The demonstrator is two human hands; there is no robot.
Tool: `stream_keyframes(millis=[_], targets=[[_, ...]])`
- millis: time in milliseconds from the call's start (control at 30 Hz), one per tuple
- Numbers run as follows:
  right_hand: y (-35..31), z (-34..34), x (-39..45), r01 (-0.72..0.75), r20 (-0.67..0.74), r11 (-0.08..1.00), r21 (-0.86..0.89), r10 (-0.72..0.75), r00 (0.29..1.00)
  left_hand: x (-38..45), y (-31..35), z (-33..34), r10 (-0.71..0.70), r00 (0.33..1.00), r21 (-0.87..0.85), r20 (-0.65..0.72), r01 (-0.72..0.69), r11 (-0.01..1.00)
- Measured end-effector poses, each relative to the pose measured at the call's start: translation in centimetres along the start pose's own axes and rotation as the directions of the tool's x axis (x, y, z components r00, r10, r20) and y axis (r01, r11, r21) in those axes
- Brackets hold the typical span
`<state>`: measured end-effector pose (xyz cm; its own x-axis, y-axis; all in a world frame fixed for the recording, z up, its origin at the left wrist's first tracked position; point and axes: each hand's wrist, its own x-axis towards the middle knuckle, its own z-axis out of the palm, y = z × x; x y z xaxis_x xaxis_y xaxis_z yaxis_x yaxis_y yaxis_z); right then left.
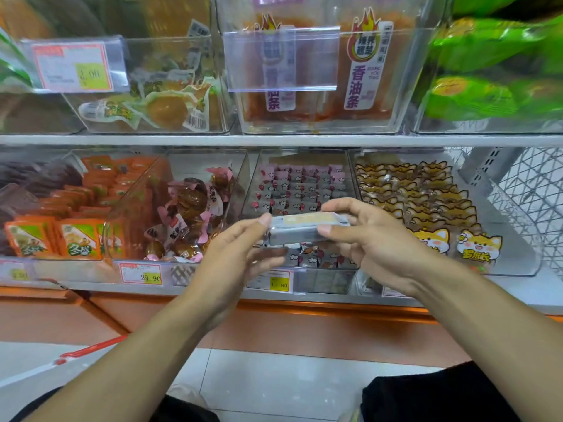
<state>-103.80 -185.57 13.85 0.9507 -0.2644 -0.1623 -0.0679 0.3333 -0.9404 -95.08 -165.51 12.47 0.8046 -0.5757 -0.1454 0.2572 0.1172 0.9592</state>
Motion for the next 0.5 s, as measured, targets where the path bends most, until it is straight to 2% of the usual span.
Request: stream_keyframes(millis=[100, 167, 233, 300, 433, 500], targets=[[0.08, 0.04, -0.16, 0.104, 0.081, 0.982, -0.16, -0.092, 0.992, -0.04, 0.05, 0.17, -0.119, 0.992, -0.053, 0.033, 0.12, 0.991], [0.18, 0.12, -0.23, 0.149, 0.111, 0.969, -0.196, -0.129, 0.985, -0.02, -0.06, 0.14, -0.107, 0.994, -0.069, 0.027, 0.108, 0.992], [0.26, 0.12, -0.11, 0.157, 0.103, 0.973, -0.17, -0.141, 0.985, 0.09, -0.17, 0.0, -0.031, 1.0, -0.063, 0.0, 0.031, 0.998], [0.24, 0.14, 0.05, 0.122, 0.06, 0.985, -0.119, -0.116, 0.991, 0.18, -0.24, -0.22, 0.07, 0.998, 0.001, -0.008, -0.07, 0.998], [0.29, 0.34, 0.22, -0.068, 0.032, 0.998, 0.017, 0.068, 0.997, 0.17, -0.39, -0.61, 0.265, 0.963, 0.261, -0.05, -0.244, 0.934], [0.36, 0.55, 0.25, -0.14, 0.034, 0.99, 0.019, 0.139, 0.99, 0.1, -0.49, -0.47, 0.32, 0.947, 0.274, -0.034, -0.299, 0.914]])
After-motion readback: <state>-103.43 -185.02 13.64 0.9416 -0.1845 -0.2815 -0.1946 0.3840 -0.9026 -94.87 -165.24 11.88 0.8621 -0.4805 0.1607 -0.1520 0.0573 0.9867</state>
